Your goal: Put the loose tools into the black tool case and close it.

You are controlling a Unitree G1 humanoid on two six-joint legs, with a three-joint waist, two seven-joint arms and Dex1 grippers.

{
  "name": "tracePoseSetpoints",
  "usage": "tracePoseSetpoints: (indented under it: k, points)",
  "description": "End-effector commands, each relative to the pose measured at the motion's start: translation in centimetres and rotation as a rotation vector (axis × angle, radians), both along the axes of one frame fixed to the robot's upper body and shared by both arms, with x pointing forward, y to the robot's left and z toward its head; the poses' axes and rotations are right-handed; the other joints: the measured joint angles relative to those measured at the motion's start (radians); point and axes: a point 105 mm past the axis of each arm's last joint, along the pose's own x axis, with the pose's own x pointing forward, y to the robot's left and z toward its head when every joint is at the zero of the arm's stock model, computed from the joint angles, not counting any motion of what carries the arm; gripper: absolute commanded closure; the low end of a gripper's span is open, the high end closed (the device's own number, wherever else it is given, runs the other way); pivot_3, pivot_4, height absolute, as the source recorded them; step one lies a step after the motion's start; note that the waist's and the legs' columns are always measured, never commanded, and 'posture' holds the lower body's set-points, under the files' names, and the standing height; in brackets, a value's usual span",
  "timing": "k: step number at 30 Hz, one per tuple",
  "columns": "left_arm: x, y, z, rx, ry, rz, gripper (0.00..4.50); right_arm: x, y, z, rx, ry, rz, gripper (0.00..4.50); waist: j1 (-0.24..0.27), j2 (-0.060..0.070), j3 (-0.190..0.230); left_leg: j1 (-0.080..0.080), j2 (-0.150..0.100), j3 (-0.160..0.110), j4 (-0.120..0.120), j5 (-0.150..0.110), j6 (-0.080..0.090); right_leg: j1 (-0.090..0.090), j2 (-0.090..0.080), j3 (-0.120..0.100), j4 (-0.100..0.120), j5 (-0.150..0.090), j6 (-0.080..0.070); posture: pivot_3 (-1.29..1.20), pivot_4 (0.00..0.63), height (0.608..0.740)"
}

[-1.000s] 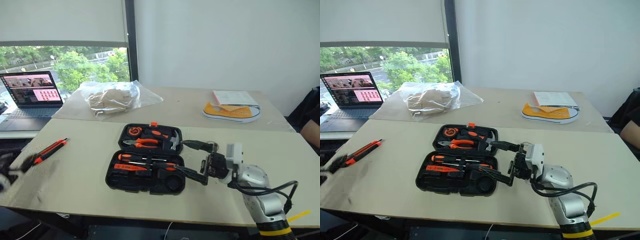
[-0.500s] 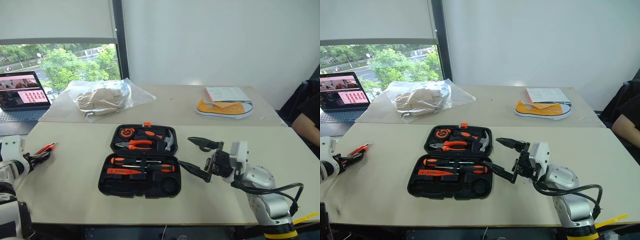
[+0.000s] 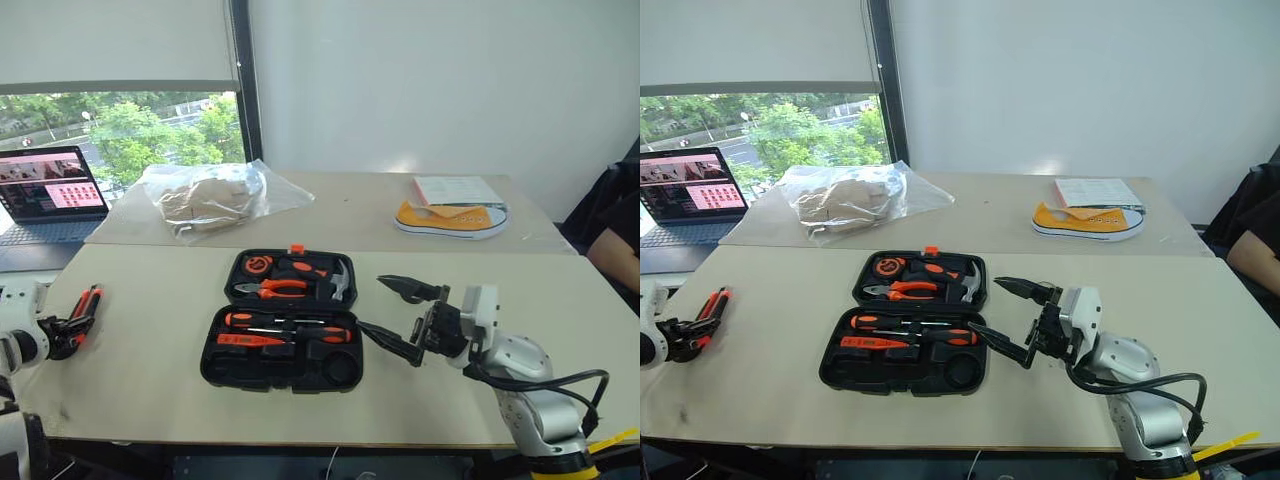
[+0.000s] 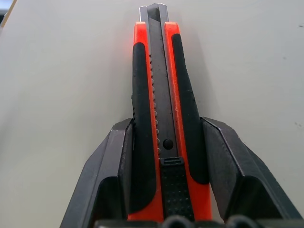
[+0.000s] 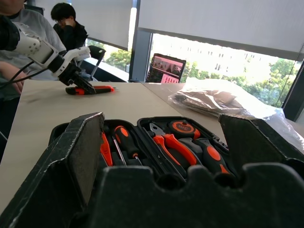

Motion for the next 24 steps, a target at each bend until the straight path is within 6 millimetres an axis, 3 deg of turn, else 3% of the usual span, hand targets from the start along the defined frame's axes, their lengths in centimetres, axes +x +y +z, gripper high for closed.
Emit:
tracePoseSetpoints:
  k: [1,3,6,8,11,14,17,20,24]
  points:
    - [1.4,-2.4,4.7,0.040,-0.286,-0.212,2.79,-0.6,-0.4,1.0,-0.004,-0.037,0.014,0.00,0.003,0.000,0.000,-0.001,0.000,0.000,0.000,0.000,0.000,0.000,0.000,0.000,0.000,0.000,0.000,0.00,0.150,0.740]
    - [1.6,-4.8,6.3,0.038,-0.367,-0.379,2.79,-0.6,-0.5,0.9,-0.014,-0.032,0.016,0.00,0.008,-0.002,0.000,-0.003,0.001,-0.001,0.002,0.000,0.000,-0.001,0.000,-0.002,-0.001,0.000,0.000,0.00,0.150,0.740]
    - [0.6,-10.3,8.0,0.044,-0.400,-0.721,2.79,-0.8,-1.0,0.7,-0.035,-0.024,0.018,0.00,0.008,-0.003,0.000,-0.003,0.001,-0.001,0.002,0.000,0.000,-0.001,0.000,-0.002,-0.001,0.000,0.000,0.00,0.150,0.740]
    - [-0.3,-13.1,8.2,0.069,-0.357,-0.891,2.79,-0.9,-1.3,0.6,-0.050,-0.015,0.018,0.00,0.007,-0.002,0.000,-0.003,0.001,-0.001,0.003,0.000,0.000,0.000,0.000,-0.002,-0.001,0.000,0.000,0.00,0.150,0.740]
    - [-2.5,-18.8,8.6,0.121,-0.260,-1.213,2.79,-1.2,-2.1,0.2,-0.083,0.006,0.022,0.00,0.007,-0.002,0.001,-0.003,0.001,-0.002,0.002,0.000,0.000,0.000,0.000,-0.001,-0.001,0.000,0.000,0.00,0.150,0.740]
    - [-5.0,-23.4,7.0,0.190,-0.125,-1.515,2.79,-1.7,-2.8,-0.4,-0.132,0.028,0.033,0.00,0.007,-0.001,0.001,-0.003,0.000,-0.003,0.002,0.000,0.000,0.000,0.001,0.001,-0.001,0.000,0.000,0.00,0.150,0.740]
    - [-5.9,-25.2,5.3,0.253,-0.068,-1.649,2.79,-2.2,-2.9,-0.8,-0.170,0.046,0.063,0.00,0.006,0.003,0.002,-0.001,0.000,-0.004,0.002,0.000,0.001,0.001,0.002,0.003,-0.001,0.000,0.000,0.00,0.150,0.740]
    - [-5.3,-26.2,4.0,0.314,-0.047,-1.684,2.79,-3.1,-3.0,-1.7,-0.219,0.079,0.104,0.00,0.004,0.004,0.002,-0.001,0.000,-0.008,0.002,0.000,0.000,0.001,0.004,0.006,-0.001,0.000,0.001,0.00,0.150,0.740]
    - [-4.6,-26.3,2.1,0.400,0.005,-1.700,2.79,-3.7,-3.0,-2.0,-0.239,0.103,0.116,0.00,0.007,0.004,0.002,-0.002,0.000,-0.009,0.003,0.000,0.001,0.001,0.005,0.006,-0.001,0.000,0.001,0.00,0.150,0.740]
